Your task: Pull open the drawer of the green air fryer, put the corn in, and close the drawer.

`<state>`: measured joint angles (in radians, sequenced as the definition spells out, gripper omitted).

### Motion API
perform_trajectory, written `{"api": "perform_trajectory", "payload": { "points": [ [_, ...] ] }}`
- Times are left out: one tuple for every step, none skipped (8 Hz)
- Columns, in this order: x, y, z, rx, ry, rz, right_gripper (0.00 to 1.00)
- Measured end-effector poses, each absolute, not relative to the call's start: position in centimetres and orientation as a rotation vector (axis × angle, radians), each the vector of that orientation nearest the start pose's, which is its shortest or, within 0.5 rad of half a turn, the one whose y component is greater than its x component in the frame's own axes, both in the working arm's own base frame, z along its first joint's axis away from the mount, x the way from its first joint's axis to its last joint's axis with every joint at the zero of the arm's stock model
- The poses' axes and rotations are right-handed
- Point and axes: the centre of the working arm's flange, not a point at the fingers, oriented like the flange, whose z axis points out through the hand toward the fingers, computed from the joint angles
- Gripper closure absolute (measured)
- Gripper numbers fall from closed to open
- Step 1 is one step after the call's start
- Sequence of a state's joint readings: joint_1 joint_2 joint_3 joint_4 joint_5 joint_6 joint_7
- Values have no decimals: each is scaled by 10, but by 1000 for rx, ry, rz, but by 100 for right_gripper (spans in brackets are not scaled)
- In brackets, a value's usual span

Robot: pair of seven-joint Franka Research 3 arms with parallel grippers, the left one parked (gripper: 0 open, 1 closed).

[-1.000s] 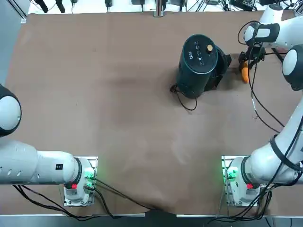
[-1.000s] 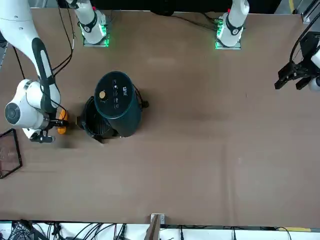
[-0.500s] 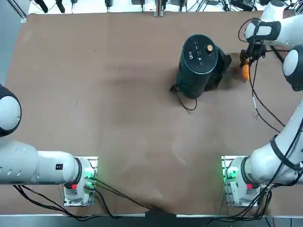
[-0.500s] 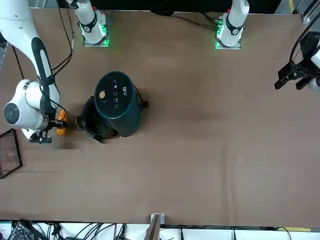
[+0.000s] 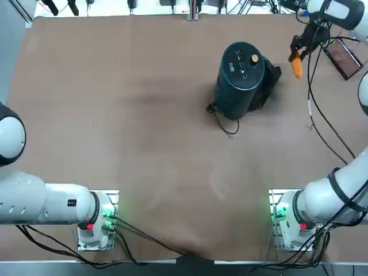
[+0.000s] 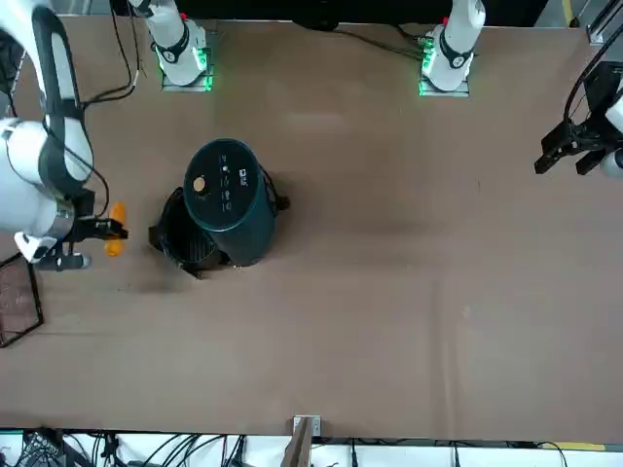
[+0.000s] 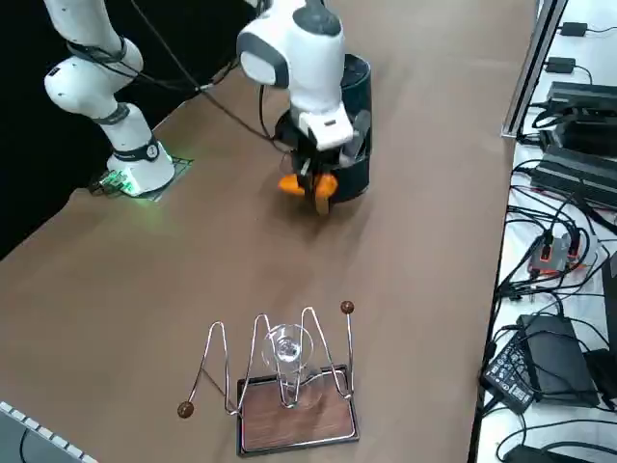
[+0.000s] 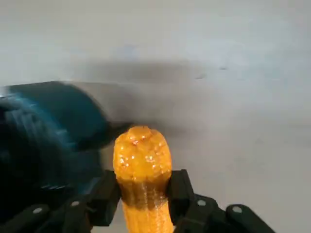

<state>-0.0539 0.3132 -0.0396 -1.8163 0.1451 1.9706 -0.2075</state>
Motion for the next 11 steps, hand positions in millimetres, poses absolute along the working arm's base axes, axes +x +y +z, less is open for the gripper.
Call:
{"api": "perform_trajectory", "payload": {
  "points": [
    [612, -31, 356, -2962, -84, 225, 45],
    [612, -20, 352, -2943, -66, 241, 45],
    [612, -3, 349, -2937, -16, 260, 45],
    [611, 23, 347, -2941, 31, 281, 45],
    [610, 49, 346, -2947, 54, 299, 45],
    [608, 68, 342, -2951, 56, 317, 45],
    [607, 76, 337, -2953, 49, 332, 45],
    [606, 78, 332, -2945, 54, 345, 45],
    [607, 79, 328, -2937, 63, 355, 44],
    [607, 78, 324, -2934, 67, 363, 28],
    [607, 76, 323, -2934, 71, 364, 11]
  ]
}}
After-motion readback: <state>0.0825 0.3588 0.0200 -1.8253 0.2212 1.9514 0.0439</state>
